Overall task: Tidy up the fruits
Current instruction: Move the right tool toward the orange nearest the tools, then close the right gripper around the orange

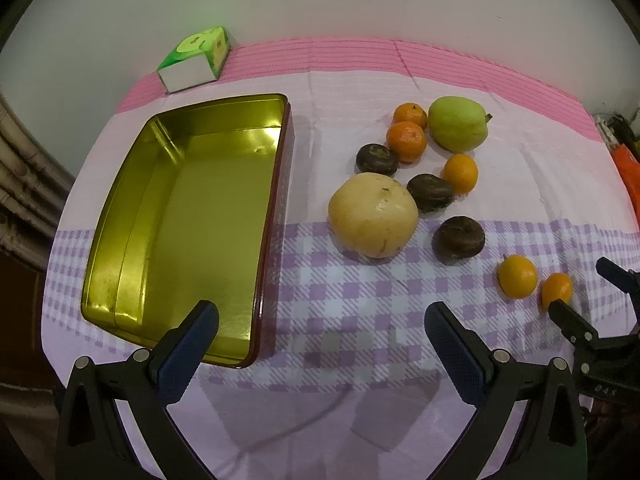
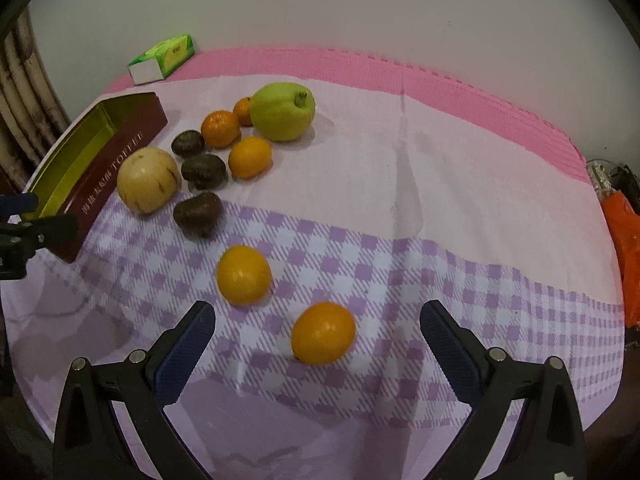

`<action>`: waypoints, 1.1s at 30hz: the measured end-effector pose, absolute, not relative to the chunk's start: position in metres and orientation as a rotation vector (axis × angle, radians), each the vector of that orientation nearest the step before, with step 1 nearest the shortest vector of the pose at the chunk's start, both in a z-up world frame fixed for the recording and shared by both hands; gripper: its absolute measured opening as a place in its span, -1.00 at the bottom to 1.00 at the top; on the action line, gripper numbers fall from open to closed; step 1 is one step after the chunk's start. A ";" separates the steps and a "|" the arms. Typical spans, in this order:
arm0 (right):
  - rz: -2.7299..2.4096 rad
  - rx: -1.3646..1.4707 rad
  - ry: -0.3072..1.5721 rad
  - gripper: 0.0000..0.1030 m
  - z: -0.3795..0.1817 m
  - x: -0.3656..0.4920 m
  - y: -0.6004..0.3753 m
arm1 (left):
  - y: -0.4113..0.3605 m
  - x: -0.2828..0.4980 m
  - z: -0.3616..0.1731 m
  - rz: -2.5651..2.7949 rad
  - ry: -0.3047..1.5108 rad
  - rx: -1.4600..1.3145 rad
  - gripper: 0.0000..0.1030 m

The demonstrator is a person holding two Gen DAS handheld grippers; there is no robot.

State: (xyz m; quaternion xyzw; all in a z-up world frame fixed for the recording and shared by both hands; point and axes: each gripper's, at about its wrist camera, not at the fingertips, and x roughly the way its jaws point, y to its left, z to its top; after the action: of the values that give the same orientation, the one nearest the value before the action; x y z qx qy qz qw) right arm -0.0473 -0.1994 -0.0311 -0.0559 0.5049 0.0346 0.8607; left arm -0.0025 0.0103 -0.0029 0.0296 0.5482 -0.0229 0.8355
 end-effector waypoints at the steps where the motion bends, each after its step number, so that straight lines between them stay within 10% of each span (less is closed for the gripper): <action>1: 0.071 -0.112 1.064 0.89 -0.032 -0.047 -0.201 | 0.010 -0.002 -0.003 -0.049 1.161 0.065 0.98; 33: 0.046 -0.068 1.137 0.48 -0.057 -0.041 -0.215 | -0.003 -0.004 -0.015 -0.074 1.197 0.100 0.98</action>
State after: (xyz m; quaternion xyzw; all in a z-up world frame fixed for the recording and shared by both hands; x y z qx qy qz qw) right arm -0.0409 -0.2152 -0.0572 -0.0322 0.5384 0.0217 0.8418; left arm -0.0042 -0.0034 -0.0149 0.0472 0.5629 -0.0350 0.8244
